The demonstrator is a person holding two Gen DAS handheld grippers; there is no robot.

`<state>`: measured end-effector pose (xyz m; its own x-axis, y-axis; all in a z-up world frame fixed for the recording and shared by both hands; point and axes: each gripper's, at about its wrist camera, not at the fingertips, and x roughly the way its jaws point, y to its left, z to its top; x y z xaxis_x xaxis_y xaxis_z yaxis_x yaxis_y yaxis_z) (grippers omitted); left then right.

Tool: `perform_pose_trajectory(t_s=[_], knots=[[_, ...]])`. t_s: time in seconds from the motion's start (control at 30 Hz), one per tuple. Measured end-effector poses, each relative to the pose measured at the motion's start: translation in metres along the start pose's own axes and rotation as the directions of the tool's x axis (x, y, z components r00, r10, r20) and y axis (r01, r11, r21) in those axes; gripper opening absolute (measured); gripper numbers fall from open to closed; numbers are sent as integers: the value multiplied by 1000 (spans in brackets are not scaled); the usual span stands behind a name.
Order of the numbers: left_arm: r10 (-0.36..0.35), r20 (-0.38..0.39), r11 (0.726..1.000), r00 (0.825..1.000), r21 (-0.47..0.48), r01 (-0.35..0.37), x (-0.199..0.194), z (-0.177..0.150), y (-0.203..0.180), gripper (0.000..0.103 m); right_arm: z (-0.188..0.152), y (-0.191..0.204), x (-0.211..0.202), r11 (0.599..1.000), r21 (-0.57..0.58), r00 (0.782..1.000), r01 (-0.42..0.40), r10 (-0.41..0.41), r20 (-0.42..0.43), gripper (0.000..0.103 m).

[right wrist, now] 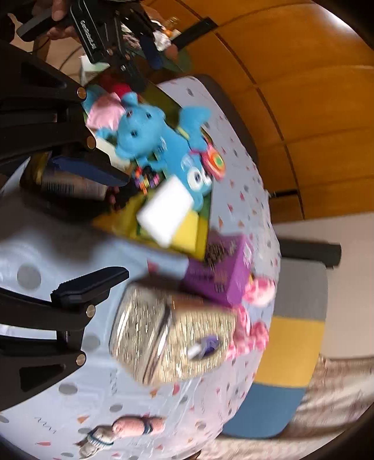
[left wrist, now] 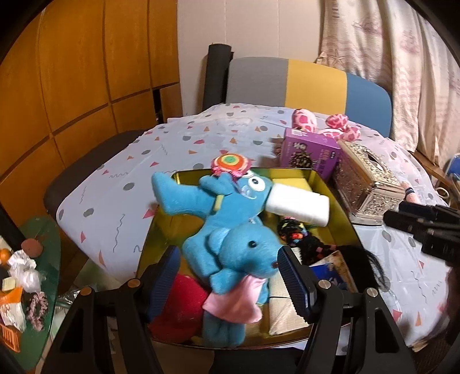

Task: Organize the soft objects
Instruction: 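Move the right tool to the white glove while the left tool moves to the pink dishcloth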

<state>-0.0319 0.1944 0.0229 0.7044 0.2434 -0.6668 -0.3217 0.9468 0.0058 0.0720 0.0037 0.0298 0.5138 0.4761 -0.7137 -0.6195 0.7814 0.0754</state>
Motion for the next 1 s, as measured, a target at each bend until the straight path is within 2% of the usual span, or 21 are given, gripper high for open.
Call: perform_pose_trajectory(t_s=[0.27, 0.33, 0.47, 0.6, 0.7, 0.73, 0.77, 0.8, 0.87, 0.93, 1.0], knots=[[-47, 12, 996, 999, 74, 46, -4, 6, -27, 71, -2, -73, -26, 985, 118, 991, 128, -133, 31, 60], [-62, 14, 994, 998, 94, 60, -5, 8, -36, 71, -4, -95, -33, 974, 152, 985, 166, -172, 31, 60], [-106, 21, 985, 994, 139, 102, -8, 14, -55, 72, -9, -147, -48, 936, 226, 959, 270, -283, 25, 60], [-157, 30, 970, 987, 191, 149, -11, 21, -80, 72, -17, -203, -63, 858, 329, 907, 394, -421, 13, 60], [-197, 25, 958, 980, 216, 187, -13, 27, -99, 71, -34, -250, -79, 722, 439, 808, 534, -589, -13, 60], [-208, 22, 954, 978, 228, 197, -13, 28, -105, 71, -43, -268, -86, 653, 487, 757, 579, -652, -26, 60], [-226, 22, 945, 974, 247, 213, -14, 30, -114, 71, -52, -282, -91, 603, 531, 731, 595, -681, -45, 60], [-244, 18, 936, 970, 265, 230, -15, 32, -121, 71, -61, -296, -95, 556, 592, 729, 583, -679, -81, 60], [-286, 5, 914, 958, 303, 271, -15, 34, -142, 71, -75, -317, -106, 489, 710, 758, 508, -645, -98, 60], [-320, -12, 893, 947, 330, 306, -15, 35, -160, 72, -85, -328, -110, 450, 756, 769, 475, -629, -108, 60], [-346, -36, 876, 938, 345, 337, -13, 36, -178, 72, -96, -341, -109, 415, 806, 807, 422, -577, -125, 60]])
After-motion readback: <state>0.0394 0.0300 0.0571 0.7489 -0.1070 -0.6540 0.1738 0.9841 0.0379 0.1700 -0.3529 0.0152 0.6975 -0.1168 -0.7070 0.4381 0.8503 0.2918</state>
